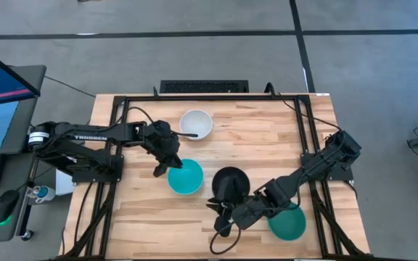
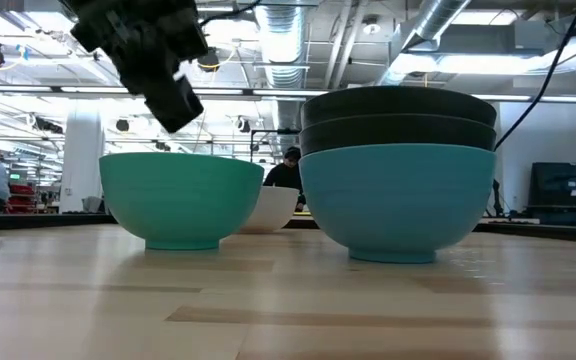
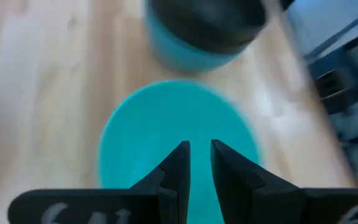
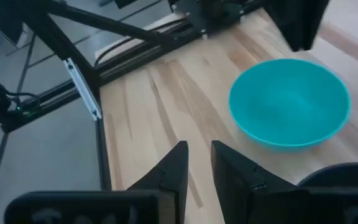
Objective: Nest bowls inside each other
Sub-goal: Stack the light blue bowl on top of the black bowl
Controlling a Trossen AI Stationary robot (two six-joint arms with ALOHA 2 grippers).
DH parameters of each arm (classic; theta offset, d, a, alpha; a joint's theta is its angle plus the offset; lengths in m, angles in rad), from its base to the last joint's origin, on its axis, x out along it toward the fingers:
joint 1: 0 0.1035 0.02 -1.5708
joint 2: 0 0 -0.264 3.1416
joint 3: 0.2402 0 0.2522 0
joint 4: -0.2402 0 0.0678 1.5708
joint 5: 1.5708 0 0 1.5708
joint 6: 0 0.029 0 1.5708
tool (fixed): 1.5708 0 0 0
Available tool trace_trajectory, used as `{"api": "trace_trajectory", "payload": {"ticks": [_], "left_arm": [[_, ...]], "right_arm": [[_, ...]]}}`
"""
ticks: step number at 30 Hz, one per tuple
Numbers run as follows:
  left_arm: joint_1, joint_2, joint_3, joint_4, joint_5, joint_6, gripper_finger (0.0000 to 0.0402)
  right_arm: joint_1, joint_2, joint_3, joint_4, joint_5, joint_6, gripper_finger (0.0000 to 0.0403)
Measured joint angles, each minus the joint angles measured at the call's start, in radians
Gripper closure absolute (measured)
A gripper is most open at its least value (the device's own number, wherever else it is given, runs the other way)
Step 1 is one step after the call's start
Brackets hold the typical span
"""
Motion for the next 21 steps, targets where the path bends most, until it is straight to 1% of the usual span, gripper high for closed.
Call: {"api": "trace_trajectory", "payload": {"ticks": [3, 5, 7, 11, 17, 21], "left_arm": [[0.017, 0.008, 0.000, -0.034, -0.090, 0.025, 0.0347], [0.035, 0.008, 0.000, -0.062, -0.126, 0.025, 0.0347], [0.054, 0.008, 0.000, -0.087, -0.133, 0.025, 0.0347], [0.077, 0.008, 0.000, -0.109, -0.108, 0.017, 0.0347], [0.077, 0.008, 0.000, -0.147, -0.113, 0.002, 0.0347], [0.058, 0.042, 0.000, -0.179, -0.128, -0.027, 0.0347]], "right_arm": [[-0.003, -0.001, 0.001, 0.011, 0.000, 0.000, 0.0310], [-0.007, -0.001, 0.001, 0.006, -0.003, 0.000, 0.0310], [-0.014, -0.001, 0.001, 0.006, -0.011, -0.001, 0.0310], [-0.025, -0.001, 0.001, 0.006, -0.027, -0.002, 0.0310], [-0.037, -0.001, 0.001, 0.005, -0.027, -0.027, 0.0310], [-0.043, -0.001, 0.001, -0.004, -0.031, -0.028, 0.0310]]}}
